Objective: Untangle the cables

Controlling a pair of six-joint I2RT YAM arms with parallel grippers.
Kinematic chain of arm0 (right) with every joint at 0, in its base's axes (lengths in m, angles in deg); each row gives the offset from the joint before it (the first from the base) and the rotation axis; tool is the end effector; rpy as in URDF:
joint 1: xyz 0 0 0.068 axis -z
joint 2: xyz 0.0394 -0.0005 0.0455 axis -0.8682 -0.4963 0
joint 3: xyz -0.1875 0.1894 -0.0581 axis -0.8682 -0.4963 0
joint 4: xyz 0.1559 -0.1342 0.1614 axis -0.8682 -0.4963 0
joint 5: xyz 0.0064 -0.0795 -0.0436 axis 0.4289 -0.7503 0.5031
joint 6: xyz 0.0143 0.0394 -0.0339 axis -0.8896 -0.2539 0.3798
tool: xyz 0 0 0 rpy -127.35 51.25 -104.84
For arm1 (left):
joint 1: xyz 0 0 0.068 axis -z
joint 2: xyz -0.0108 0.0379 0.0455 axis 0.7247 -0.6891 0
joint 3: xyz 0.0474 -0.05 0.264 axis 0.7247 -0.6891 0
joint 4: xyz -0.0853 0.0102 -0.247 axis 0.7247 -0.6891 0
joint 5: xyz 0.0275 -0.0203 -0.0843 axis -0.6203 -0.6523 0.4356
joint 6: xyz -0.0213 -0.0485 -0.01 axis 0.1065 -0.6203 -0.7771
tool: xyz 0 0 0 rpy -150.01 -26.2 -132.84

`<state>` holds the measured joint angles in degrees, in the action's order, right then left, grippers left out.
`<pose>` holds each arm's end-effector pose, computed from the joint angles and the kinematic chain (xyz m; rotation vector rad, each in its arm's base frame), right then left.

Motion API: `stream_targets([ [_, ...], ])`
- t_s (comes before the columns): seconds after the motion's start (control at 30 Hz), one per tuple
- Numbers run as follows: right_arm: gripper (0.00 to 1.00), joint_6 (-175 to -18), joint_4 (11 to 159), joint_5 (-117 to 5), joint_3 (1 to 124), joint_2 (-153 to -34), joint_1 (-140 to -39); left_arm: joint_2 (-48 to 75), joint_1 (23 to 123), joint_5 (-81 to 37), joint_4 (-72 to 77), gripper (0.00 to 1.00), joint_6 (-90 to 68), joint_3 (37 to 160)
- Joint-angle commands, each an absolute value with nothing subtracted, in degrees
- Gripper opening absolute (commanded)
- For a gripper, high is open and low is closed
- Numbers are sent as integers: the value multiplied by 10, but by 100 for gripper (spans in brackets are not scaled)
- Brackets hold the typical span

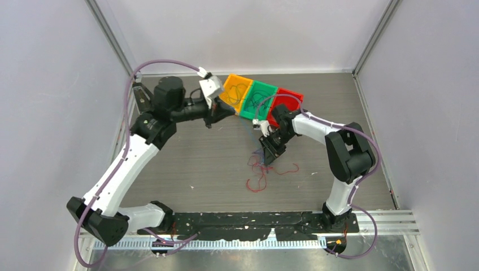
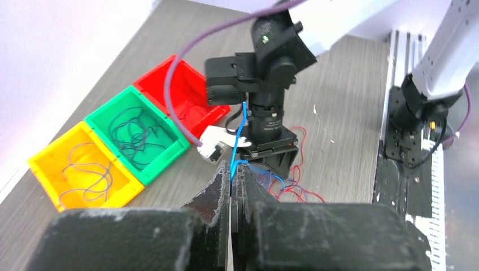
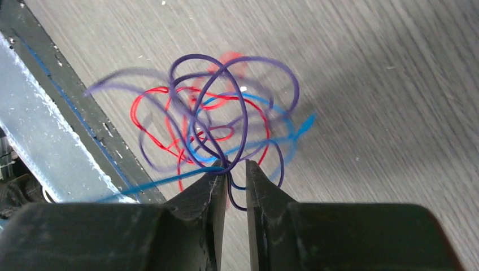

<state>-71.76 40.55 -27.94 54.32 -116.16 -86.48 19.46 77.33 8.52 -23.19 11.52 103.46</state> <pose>0.2877 0.1651 0.1739 -1.1502 2.6475 0.9511 0.2132 -0.1535 0.4242 1.0942 1.5239 -0.8674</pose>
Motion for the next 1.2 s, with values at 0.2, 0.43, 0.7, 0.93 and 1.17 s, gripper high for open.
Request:
stream_targets([
  [0.2,23,-700,406,-308,546,-1141,-846,253,668,127,-179,0,50,1047],
  [0.43,31,-690,399,-329,539,-1163,-841,241,572,154,-156,0,-42,1191],
  [0.7,31,-676,401,-353,522,-1170,-832,218,525,99,-121,0,-124,1334],
  [0.93,31,-667,401,-368,505,-1167,-822,177,480,46,-114,0,-160,1467],
  [1.17,35,-670,398,-349,507,-1163,-819,160,476,49,-129,0,-146,1457],
])
